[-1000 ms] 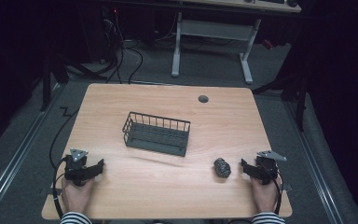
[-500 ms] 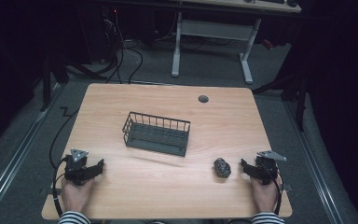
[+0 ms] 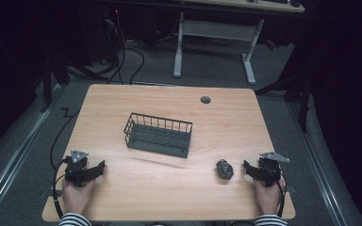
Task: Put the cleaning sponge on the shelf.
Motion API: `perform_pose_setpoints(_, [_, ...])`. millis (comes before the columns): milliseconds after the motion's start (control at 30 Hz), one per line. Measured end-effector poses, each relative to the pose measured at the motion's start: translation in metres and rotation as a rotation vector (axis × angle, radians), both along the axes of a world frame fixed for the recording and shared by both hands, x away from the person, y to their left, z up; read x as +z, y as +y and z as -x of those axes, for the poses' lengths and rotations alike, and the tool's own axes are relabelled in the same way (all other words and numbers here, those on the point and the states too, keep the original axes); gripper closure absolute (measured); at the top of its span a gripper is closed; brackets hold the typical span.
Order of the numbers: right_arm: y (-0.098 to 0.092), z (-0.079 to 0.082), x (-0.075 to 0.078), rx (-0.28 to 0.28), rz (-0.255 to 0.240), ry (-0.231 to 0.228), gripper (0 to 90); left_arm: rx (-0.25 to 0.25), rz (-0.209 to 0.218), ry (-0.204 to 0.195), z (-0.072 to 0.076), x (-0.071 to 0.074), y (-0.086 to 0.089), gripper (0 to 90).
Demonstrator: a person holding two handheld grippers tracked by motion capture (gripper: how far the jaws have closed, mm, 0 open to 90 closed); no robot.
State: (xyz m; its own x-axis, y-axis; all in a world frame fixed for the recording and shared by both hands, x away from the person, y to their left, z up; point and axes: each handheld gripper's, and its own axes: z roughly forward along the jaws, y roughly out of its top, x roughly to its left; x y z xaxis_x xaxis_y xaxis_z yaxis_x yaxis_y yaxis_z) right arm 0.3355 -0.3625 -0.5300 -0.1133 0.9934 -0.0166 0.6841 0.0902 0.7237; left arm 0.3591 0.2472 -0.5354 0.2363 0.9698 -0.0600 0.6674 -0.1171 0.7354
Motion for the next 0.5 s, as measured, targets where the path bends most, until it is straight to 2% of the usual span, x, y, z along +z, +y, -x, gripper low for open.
perform_pose_setpoints(333, [0.000,0.000,0.000,0.000,0.000,0.000,30.1,-0.026,0.041,0.014,0.002,0.005,0.003,28.7])
perform_pose_setpoints(433, [0.000,0.000,0.000,0.001,0.001,0.000,29.9,-0.026,0.050,-0.006,0.003,0.009,0.004,29.2])
perform_pose_setpoints(500, [0.000,0.000,0.000,0.002,0.001,0.000,29.9,-0.030,0.065,-0.003,0.002,0.012,0.004,29.2])
